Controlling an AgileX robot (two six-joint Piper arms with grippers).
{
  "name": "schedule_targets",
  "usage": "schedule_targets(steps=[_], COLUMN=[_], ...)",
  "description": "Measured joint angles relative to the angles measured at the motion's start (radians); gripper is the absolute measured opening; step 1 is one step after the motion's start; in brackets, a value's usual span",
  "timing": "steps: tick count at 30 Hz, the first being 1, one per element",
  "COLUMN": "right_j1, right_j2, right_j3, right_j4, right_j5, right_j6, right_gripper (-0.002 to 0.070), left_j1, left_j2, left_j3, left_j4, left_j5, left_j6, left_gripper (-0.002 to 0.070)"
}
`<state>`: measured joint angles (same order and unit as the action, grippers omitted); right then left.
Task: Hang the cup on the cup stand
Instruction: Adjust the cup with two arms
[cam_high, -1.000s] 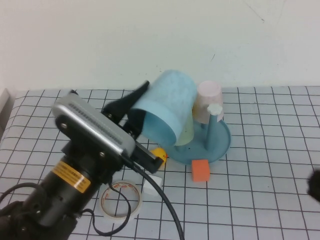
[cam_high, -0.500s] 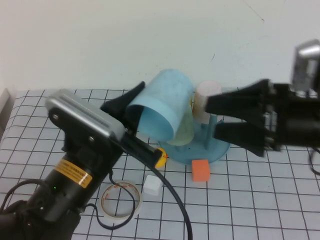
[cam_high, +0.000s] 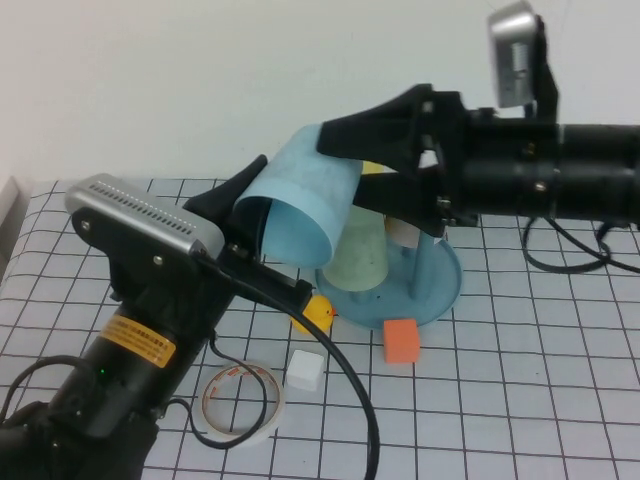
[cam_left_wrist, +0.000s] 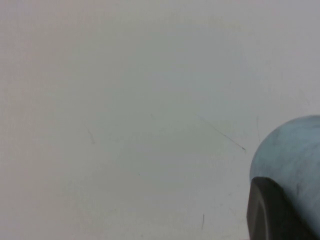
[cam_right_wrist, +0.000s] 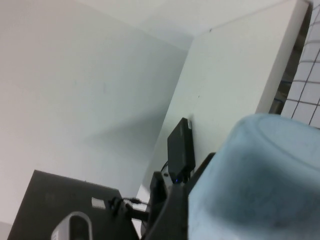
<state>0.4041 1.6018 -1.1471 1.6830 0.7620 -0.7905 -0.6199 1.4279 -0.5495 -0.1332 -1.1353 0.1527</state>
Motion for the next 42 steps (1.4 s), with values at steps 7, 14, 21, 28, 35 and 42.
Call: schedule_targets(steps=[7,14,21,28,35,42], right_j1=[0.054,0.073,0.073,0.073,0.073,0.063], right_j2=[0.073,0.108,0.110,0.110,0.110,0.110], right_j3=[-0.088,-0.122,-0.124,-0.125,-0.125,-0.159], right_j4=[0.000,0.002,0.008,0.015,0.015,0.015], right_j5=[-0.056,-0.077,-0.080,-0.082,-0.073,-0.061], right_j6=[0.026,0.051,0.056,0.061,0.061,0.008], right_gripper=[0.0693,0.0693,0.0587,0.0574,0.0574,0.0573], left_j1=[0.000,0.000,0.000,0.000,0.000,0.000], left_j2=[0.000,0.000,0.000,0.000,0.000,0.000], left_j3=[-0.002,-0.002,-0.002,-0.002,-0.002,-0.002], left_j4=[-0.005,0.003,0.003,0.004,0.014,0.059], left_j5=[-0.012,-0.008,-0.013,-0.013,-0.013,-0.013], left_j6=[0.000,0.000,0.000,0.000,0.002,-0.004], left_gripper=[0.0011,0.0011,0.0011,0.0010,0.0102,0.0434])
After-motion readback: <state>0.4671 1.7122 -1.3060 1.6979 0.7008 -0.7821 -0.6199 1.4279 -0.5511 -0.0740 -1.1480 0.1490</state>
